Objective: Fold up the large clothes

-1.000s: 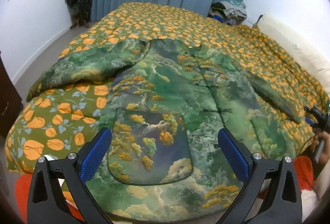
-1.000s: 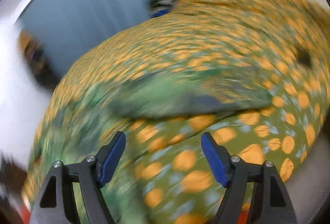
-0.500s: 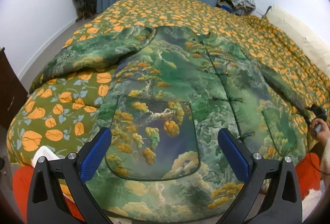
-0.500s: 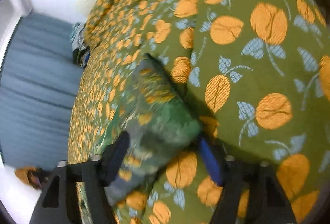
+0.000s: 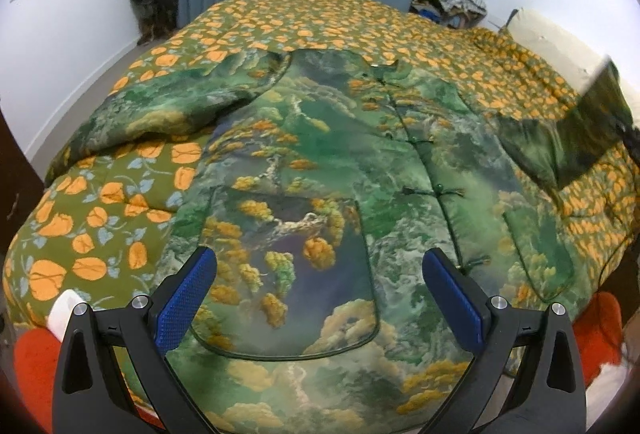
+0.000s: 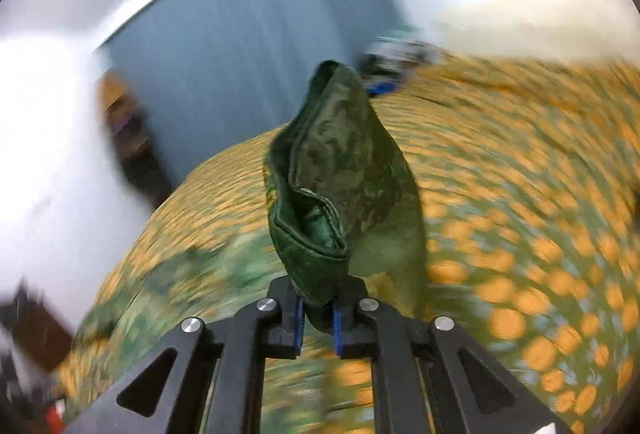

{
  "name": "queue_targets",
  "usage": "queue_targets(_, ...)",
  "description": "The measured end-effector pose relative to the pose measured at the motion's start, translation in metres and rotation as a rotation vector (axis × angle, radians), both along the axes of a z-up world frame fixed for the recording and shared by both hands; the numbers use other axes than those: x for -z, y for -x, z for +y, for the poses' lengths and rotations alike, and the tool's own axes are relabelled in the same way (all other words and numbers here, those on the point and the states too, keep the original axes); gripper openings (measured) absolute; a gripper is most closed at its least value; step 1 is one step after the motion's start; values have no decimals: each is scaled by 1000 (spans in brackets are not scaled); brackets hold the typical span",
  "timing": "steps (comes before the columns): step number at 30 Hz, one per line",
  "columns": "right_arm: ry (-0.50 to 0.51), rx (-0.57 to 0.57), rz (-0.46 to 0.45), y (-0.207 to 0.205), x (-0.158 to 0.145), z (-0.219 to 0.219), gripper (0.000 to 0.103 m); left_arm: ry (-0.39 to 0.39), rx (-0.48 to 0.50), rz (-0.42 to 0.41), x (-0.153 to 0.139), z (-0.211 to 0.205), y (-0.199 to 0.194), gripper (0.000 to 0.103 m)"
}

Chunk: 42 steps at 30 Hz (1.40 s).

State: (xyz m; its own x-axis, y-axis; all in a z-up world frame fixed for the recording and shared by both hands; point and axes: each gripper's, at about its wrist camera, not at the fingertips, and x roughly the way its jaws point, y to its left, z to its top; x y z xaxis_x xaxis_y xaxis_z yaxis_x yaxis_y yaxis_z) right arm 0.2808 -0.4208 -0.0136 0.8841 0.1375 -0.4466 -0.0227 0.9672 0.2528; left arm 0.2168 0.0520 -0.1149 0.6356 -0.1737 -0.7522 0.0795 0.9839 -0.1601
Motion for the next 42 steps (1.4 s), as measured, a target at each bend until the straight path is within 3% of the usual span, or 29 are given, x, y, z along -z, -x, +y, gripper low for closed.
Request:
queue_targets(5, 112, -175, 41, -3, 27, 127, 10, 18, 16, 0, 2, 1, 10, 102)
queue_targets(9, 143, -250, 122, -6, 78, 197, 12, 49, 47, 27, 5, 2, 8, 102)
queue_targets(11, 149, -267, 192, -9, 109, 218, 19, 81, 73, 44, 6, 1, 4, 102)
queue_targets(12, 151, -293, 247, -10, 124, 226, 37, 104, 92, 55, 6, 0, 1, 102)
queue_targets(13, 142, -322, 295, -10, 136, 229, 55, 124, 109, 66, 6, -1, -3, 102)
queue_targets(14, 130, -337, 311, -8, 142, 226, 59, 146, 126, 77, 6, -3, -8, 102)
queue_targets(19, 141, -365, 274, 36, 120, 209, 64, 290, 256, 146, 8, -29, -51, 102)
queue_targets(23, 113, -330, 237, 72, 107, 179, 71, 314, 351, 226, 27, -78, -99, 100)
queue_targets(24, 97, -316, 236, 80, 107, 170, 71, 311, 359, 258, 35, -88, -108, 95)
queue_targets(25, 82, -302, 235, 85, 108, 165, 71, 305, 357, 304, 46, -99, -119, 81)
queue_targets(28, 44, -266, 239, 83, 104, 148, 71, 300, 337, 433, 73, -123, -131, 51)
queue_targets(29, 37, -258, 239, 80, 105, 146, 71, 288, 329, 441, 76, -126, -129, 48)
queue_targets(31, 28, -255, 226, 80, 104, 142, 71, 245, 313, 431, 73, -132, -124, 13)
queue_targets(34, 32, -249, 205, 79, 103, 140, 71, 246, 309, 415, 54, -132, -118, 7)
queue_targets(37, 14, -231, 184, 79, 99, 134, 71, 196, 344, 328, 16, -134, -117, 7)
queue_targets(42, 49, -210, 145, 66, 82, 123, 71, 126, 349, 206, -26, -130, -167, 7)
